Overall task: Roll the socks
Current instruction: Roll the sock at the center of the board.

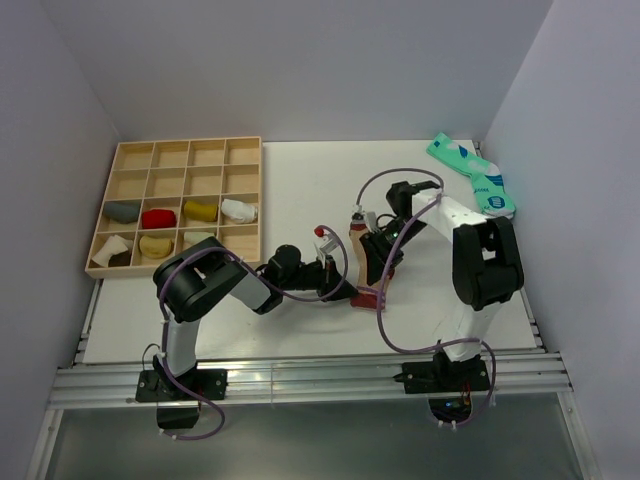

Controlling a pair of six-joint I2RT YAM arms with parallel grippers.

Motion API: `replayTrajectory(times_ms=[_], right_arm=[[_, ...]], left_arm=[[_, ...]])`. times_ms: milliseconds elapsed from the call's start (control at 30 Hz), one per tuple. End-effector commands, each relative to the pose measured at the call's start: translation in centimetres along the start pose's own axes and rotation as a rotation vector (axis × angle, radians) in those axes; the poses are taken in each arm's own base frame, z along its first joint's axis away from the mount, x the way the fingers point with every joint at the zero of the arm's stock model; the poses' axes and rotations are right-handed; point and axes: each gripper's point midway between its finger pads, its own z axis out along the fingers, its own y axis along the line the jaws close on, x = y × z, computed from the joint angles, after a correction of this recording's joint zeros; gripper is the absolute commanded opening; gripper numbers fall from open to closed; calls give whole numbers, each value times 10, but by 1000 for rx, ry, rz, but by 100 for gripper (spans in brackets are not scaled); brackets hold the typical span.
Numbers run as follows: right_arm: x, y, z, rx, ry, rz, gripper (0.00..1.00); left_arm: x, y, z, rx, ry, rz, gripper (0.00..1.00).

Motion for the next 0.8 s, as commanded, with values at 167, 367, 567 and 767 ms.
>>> replayTrajectory(times_ms=[167,367,567,767], right_arm=[[-23,-72,-30,393,-69,137,36],[-31,-107,-28,506,-15,174,30],[-32,-124,-13,549,47,189,29],[-49,-125,-3,571,86,185,31]], left_arm=[[-13,-14,7,48,-14,51,0],[-13,-15,7,45,-13,52,0],[-14,-18,6,51,-4,61,0],[-9,-18,6,54,28,58,0]])
